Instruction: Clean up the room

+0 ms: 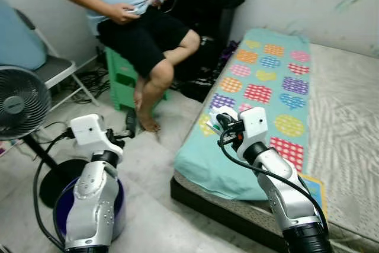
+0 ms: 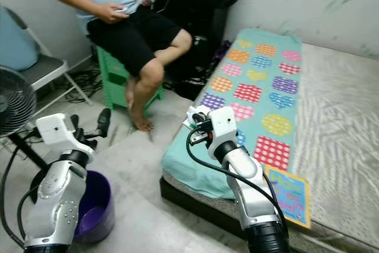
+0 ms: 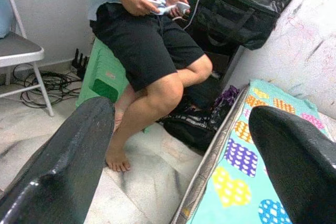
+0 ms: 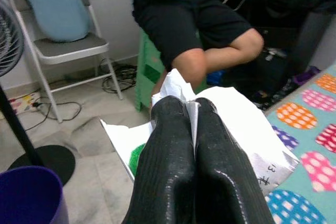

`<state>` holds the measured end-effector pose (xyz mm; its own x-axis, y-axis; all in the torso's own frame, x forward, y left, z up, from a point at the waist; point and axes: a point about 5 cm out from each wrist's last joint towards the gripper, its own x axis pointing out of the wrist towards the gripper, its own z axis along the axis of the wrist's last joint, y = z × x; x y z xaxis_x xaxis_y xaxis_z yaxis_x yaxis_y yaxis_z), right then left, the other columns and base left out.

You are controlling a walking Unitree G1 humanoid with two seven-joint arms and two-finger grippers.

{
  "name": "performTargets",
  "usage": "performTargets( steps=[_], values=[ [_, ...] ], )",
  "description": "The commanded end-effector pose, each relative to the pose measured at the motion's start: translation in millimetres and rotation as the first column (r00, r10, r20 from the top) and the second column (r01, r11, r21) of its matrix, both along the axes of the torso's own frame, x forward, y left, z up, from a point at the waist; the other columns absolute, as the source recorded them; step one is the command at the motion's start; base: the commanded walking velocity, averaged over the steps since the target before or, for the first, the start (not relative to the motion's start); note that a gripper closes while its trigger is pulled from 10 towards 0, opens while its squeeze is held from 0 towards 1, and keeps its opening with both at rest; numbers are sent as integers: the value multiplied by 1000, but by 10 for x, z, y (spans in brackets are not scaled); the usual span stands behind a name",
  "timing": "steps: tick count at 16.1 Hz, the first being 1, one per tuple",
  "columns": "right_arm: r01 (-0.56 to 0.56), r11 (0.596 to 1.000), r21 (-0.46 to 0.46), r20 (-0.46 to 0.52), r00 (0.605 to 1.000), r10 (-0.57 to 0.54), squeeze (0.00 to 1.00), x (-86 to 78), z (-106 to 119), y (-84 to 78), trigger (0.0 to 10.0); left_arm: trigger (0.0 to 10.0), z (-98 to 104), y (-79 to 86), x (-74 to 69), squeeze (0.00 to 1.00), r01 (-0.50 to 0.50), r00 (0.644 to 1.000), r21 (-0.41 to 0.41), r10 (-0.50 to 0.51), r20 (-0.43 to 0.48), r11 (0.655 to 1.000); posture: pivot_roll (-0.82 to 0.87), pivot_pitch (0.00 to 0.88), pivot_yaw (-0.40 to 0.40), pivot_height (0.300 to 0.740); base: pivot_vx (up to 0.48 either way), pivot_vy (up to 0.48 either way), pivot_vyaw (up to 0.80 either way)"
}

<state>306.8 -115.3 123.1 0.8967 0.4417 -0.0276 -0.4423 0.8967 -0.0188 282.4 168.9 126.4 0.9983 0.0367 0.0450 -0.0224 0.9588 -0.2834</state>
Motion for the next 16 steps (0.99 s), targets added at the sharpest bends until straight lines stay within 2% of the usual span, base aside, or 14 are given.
performTargets(
  steps=[1,6,10,15,16],
  values=[
    [-10,1000,4,6,1000,10,0,9,34,39,10000,10000,-2,31,11,0,-7,1000,1,7,-11,1000,-84,0,-32,740,0,480,0],
    [-18,1000,7,4,1000,18,0,3,30,44,10000,10000,6,8,20,0,2,1000,6,-2,-3,1000,-85,0,-28,740,0,436,0],
    [-40,999,-7,15,999,40,0,-9,31,65,10000,10000,42,-27,19,0,31,999,17,-31,28,999,-86,0,-27,740,0,0,0],
    [-47,999,-7,18,999,47,0,-14,30,79,10000,10000,39,-34,19,0,35,999,17,-36,30,999,-87,0,-26,740,0,0,758],
    [-37,999,5,13,999,37,0,-7,30,73,10000,10000,46,-38,21,0,43,998,17,-44,35,999,-87,0,-26,740,0,0,0]
  ],
)
